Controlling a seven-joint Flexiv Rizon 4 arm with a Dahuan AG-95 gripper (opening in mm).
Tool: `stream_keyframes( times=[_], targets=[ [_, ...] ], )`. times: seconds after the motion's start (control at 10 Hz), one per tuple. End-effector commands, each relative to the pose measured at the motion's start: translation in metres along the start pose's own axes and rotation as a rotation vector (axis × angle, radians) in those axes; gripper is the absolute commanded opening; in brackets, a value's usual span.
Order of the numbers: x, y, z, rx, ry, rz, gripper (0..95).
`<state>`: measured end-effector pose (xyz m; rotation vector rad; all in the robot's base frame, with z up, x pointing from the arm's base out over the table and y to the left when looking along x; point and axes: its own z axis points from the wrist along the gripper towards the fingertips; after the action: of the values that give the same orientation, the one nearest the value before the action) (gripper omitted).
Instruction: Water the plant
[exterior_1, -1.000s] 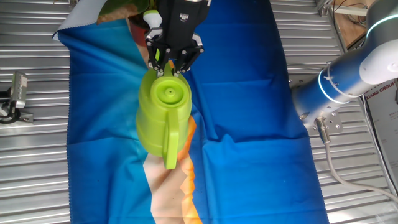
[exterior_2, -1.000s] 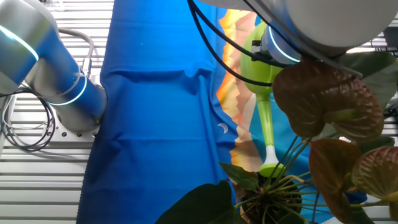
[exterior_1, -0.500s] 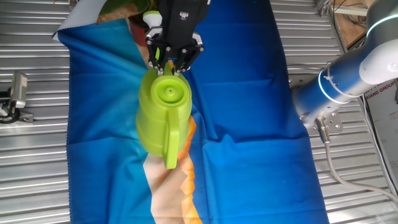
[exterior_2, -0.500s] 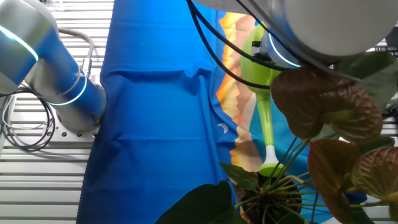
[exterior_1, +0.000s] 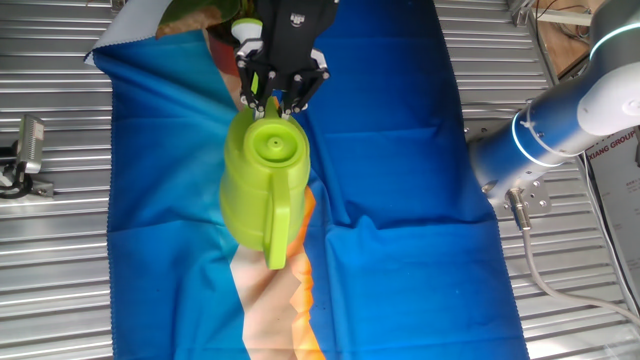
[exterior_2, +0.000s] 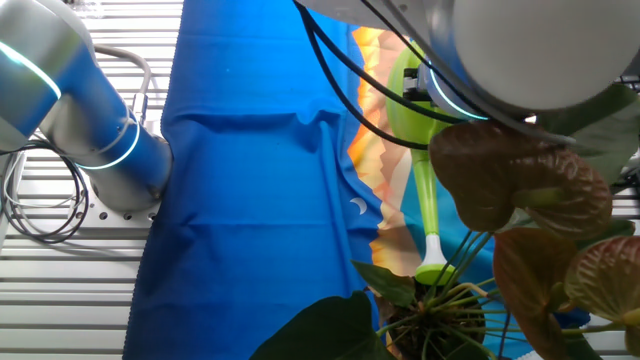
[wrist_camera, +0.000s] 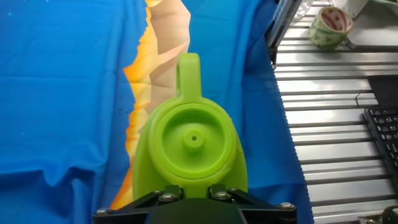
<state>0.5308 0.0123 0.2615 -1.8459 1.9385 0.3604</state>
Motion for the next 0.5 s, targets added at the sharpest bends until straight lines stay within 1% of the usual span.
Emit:
stream_keyframes(
  times=[0.1,0.5],
  targets=[
    [0.0000,0.0001,-0.0017,-0.002,-0.011,0.000,0.0],
    [0.0002,0.0005,-0.0050,-0.002,-0.017,0.000,0.0]
  ],
)
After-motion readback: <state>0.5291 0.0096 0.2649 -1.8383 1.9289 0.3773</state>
